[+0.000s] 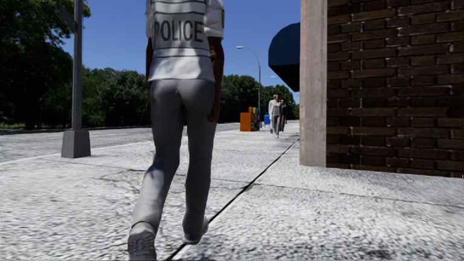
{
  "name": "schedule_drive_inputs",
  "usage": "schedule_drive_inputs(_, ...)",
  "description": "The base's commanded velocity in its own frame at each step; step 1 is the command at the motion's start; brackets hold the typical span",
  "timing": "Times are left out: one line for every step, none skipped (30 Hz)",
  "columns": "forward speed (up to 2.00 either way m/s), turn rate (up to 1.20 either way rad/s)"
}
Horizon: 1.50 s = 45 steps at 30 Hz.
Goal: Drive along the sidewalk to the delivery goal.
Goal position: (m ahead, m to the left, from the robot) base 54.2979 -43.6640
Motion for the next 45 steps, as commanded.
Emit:
schedule_drive_inputs(1.49, 0.61)
schedule_drive_inputs(1.49, 0.61)
schedule_drive_inputs(1.49, 0.61)
schedule_drive_inputs(1.49, 0.61)
schedule_drive_inputs(1.49, 0.61)
schedule_drive_inputs(1.49, 0.61)
schedule_drive_inputs(1.49, 0.61)
schedule_drive_inputs(1.49, 0.60)
schedule_drive_inputs(1.49, 0.60)
schedule_drive_inputs(1.49, 0.03)
schedule_drive_inputs(1.49, 0.03)
schedule_drive_inputs(1.45, 0.00)
schedule_drive_inputs(1.35, 0.00)
schedule_drive_inputs(1.24, 0.00)
schedule_drive_inputs(1.24, 0.00)
schedule_drive_inputs(1.18, 0.00)
schedule_drive_inputs(1.16, 0.00)
schedule_drive_inputs(1.16, 0.00)
schedule_drive_inputs(1.16, 0.00)
schedule_drive_inputs(1.12, 0.00)
schedule_drive_inputs(1.05, 0.00)
schedule_drive_inputs(1.01, 0.00)
schedule_drive_inputs(1.00, 0.00)
schedule_drive_inputs(1.00, 0.00)
schedule_drive_inputs(1.00, 0.00)
schedule_drive_inputs(0.99, 0.00)
schedule_drive_inputs(0.99, 0.00)
schedule_drive_inputs(0.99, 0.00)
schedule_drive_inputs(0.99, 0.00)
schedule_drive_inputs(0.99, 0.00)
schedule_drive_inputs(0.99, 0.00)
schedule_drive_inputs(0.99, 0.00)
schedule_drive_inputs(0.99, 0.00)
schedule_drive_inputs(0.98, 0.00)
schedule_drive_inputs(0.98, 0.05)
schedule_drive_inputs(0.98, 0.16)
schedule_drive_inputs(0.98, 0.33)
schedule_drive_inputs(0.98, 0.49)
schedule_drive_inputs(0.98, 0.49)
schedule_drive_inputs(0.98, 0.58)
schedule_drive_inputs(0.98, 0.62)
schedule_drive_inputs(0.98, 0.62)
schedule_drive_inputs(0.98, 0.62)
schedule_drive_inputs(0.98, 0.62)
schedule_drive_inputs(0.98, 0.62)
